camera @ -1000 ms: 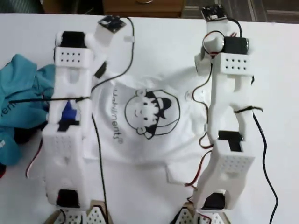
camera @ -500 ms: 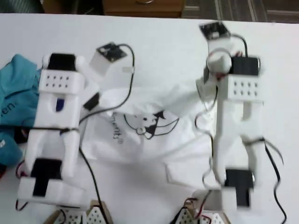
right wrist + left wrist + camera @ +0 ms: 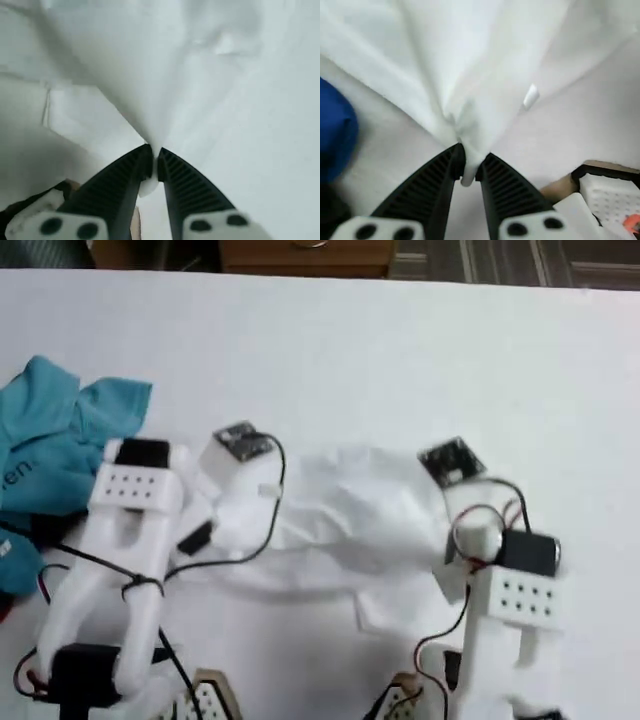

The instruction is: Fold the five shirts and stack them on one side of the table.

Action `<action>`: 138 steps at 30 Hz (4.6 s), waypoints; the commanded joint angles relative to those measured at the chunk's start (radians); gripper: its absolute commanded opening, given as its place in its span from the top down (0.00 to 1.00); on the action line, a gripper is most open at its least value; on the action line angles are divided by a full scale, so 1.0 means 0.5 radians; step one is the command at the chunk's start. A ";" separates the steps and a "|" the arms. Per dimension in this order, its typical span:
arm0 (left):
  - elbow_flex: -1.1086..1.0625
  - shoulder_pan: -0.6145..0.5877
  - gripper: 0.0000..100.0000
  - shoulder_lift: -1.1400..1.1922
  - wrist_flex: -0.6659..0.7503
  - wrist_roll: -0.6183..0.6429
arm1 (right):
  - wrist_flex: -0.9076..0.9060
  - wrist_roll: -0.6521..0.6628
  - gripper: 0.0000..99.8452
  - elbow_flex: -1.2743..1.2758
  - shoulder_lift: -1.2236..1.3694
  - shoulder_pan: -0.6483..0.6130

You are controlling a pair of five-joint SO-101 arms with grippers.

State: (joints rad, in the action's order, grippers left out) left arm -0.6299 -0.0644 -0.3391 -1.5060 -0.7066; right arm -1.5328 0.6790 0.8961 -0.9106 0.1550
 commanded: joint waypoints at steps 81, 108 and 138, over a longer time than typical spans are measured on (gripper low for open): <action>3.199 -0.218 0.97 2.599 -0.258 0.494 | 0.861 -0.482 0.98 -2.154 2.849 -0.173; 1.244 -0.092 0.97 0.779 -0.181 0.405 | -0.284 -0.482 0.98 -2.955 2.239 -0.253; -0.152 -0.307 0.97 0.457 0.939 0.292 | 0.806 -0.503 0.86 -0.153 1.174 -1.235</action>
State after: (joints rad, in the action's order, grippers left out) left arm -0.7096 -0.2409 -0.0660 -1.0119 -0.5639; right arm -1.1185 0.4304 0.8178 -0.2754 -0.4572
